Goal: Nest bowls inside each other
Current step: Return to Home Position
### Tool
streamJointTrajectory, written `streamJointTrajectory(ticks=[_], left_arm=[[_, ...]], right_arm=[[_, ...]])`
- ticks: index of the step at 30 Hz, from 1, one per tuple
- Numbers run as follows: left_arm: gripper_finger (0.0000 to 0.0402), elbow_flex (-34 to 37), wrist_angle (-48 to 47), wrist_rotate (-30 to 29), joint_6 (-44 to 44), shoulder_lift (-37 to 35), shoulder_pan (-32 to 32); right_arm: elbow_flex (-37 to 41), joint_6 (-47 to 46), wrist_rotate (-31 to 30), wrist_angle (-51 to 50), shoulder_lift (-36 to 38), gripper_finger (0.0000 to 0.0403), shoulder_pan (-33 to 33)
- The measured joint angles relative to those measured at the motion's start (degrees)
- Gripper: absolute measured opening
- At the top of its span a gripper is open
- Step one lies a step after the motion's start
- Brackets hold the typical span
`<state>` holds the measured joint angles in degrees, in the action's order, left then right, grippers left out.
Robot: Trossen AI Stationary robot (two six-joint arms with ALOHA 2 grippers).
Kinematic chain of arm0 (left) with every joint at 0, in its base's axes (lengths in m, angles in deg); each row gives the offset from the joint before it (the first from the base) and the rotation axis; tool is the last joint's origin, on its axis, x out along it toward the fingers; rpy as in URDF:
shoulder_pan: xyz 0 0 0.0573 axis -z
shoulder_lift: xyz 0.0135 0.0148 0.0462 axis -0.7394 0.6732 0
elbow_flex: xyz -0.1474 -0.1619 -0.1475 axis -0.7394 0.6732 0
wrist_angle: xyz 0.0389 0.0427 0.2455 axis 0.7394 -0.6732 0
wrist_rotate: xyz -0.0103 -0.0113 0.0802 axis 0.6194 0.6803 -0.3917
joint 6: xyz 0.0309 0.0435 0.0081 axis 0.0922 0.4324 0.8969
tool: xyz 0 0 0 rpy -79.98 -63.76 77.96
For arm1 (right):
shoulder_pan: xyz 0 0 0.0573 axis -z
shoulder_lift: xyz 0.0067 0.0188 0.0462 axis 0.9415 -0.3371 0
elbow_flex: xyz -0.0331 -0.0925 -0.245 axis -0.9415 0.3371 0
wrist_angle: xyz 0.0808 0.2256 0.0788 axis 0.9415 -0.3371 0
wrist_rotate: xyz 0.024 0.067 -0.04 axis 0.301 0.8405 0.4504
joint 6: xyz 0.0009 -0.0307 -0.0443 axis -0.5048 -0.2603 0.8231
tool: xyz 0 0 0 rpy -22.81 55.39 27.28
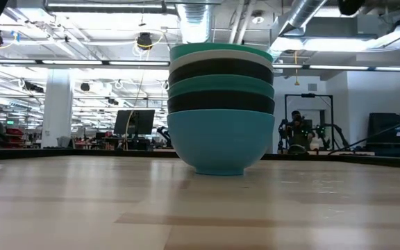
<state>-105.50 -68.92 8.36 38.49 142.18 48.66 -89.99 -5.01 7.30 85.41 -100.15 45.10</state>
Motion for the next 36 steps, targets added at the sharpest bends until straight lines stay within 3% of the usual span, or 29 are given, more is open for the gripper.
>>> streamJointTrajectory(ticks=[3, 12, 17, 22, 27, 31, 36], left_arm=[[0.0073, -0.11, -4.54, -0.39, 2.71, -1.29, 1.02], [0.0073, -0.46, -15.28, -23.47, -7.19, -8.79, 6.56], [0.0073, -0.2, -25.57, -37.1, -19.59, -12.86, 12.15], [0.0073, 3.37, -24.78, -48.02, -19.17, -17.01, 19.18], [0.0073, 12.29, -24.96, -50.6, -23.12, -23.64, 22.53], [0.0073, 24.37, -24.4, -51.38, -27.87, -33.01, 23.96], [0.0073, 48.45, -3.84, -50.41, -24.91, -44.64, 24.8]], right_arm=[[0.0, 2.84, 1.77, -3.24, 3.93, 0.0102, -0.32], [-0.15, 7.78, 1.94, -7.22, 18.58, 0.0102, -0.28], [0.0, 6.08, 2.38, -22.14, 26.11, 0.0102, -0.29], [0.02, 3.08, 1.53, -30.55, 29.54, 0.0102, -0.17], [0.02, 5.15, 1.48, -30.46, 31.82, 0.0102, -0.17], [0.02, 5.15, 1.55, -31.28, 31.87, 0.0102, -0.17], [0.04, 5.15, 1.65, -33.29, 31.85, 0.0102, -0.17]])
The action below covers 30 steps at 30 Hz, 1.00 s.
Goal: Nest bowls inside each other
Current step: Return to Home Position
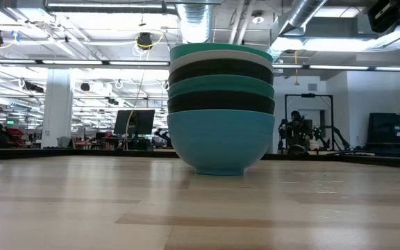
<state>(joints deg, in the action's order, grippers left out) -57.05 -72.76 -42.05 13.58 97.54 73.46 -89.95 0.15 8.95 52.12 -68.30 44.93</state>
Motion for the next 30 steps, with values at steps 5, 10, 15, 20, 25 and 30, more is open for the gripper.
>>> streamJointTrajectory(ticks=[5, 10, 15, 20, 25, 30], left_arm=[[0.0073, 25.61, 28.38, 2.15, 10.14, -10.15, -0.42], [0.0073, 44.13, 43.96, 2.55, 12.03, -19.96, -3.94], [0.0073, 57.97, 58.39, 12.12, 15.77, -29.37, -9.85], [0.0073, 67.04, 69.77, 21.77, 19.94, -35.97, -16.33], [0.0073, 69.39, 72.0, 28.11, 23.43, -39.06, -21.05], [0.0073, 69.4, 69.23, 33.14, 24.16, -39.27, -25.04]], right_arm=[[-0.02, 0.0, 0.02, 0.6, 0.02, 0.0102, 0.0], [-0.02, 2.3, 0.03, -2.87, 0.02, 0.0102, 0.0], [-0.02, 1.81, -2.75, -5.94, 0.02, 0.0102, 0.02], [0.01, 2.88, -2.73, -6.3, 0.02, 0.0102, 0.01], [3.2, 4.83, -2.71, -2.55, 0.02, 0.0102, 0.01], [10.69, 4.04, -2.54, 6.92, 0.01, 0.0102, 0.0]])
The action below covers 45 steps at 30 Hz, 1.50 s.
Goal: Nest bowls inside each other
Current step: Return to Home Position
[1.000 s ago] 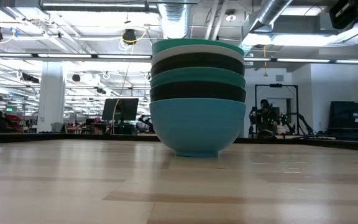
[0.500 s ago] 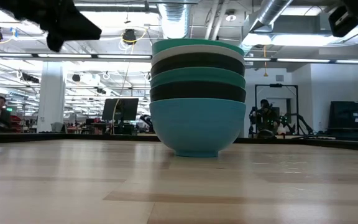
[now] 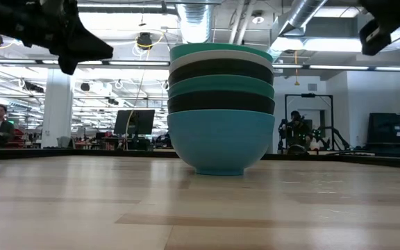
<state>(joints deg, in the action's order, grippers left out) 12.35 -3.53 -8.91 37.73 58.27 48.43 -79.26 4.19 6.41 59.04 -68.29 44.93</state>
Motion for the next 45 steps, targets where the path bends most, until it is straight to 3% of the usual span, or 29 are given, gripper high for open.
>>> streamJointTrajectory(ticks=[4, 11, 18, 25, 45], left_arm=[[0.0073, 0.0, -1.05, 2.11, 0.07, 0.04, -2.86], [0.0073, 1.62, -0.7, 8.27, 0.51, -0.02, -6.57], [0.0073, 16.01, 27.03, 13.95, -2.41, 0.02, -6.98], [0.0073, 14.8, 19.94, 15.06, -2.35, -0.34, -7.01], [0.0073, 16.0, 15.28, 15.68, -5.67, -0.35, -6.96]], right_arm=[[6.37, 0.33, 0.14, 9.58, 0.01, 0.0102, 0.0], [12.21, 0.49, 0.87, 16.89, 0.01, 0.0102, 0.0], [15.19, 0.81, 1.32, 21.35, 0.05, 0.0102, 0.07], [15.21, 0.33, 1.35, 18.98, 0.03, 0.0102, 2.27], [15.24, 0.46, 1.99, 15.91, 0.01, 0.0102, 5.38]])
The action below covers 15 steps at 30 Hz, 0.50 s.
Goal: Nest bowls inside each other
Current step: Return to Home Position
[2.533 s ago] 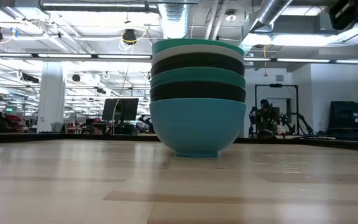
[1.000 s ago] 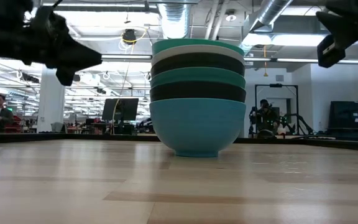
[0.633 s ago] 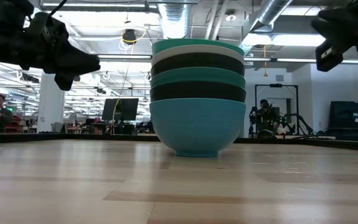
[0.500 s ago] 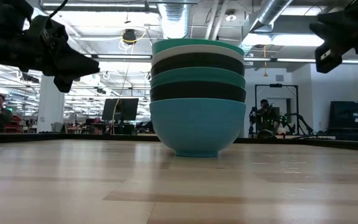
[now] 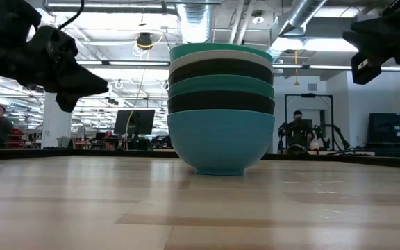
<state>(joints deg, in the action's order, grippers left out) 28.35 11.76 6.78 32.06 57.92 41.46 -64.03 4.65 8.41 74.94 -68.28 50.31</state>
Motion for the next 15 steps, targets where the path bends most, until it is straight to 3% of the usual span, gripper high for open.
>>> streamJointTrajectory(ticks=[15], left_arm=[[0.0073, 0.02, -13.07, -0.18, -0.12, -0.81, 0.31]], right_arm=[[0.02, 0.0, -0.02, -0.17, 0.0, 0.0102, 0.0]])
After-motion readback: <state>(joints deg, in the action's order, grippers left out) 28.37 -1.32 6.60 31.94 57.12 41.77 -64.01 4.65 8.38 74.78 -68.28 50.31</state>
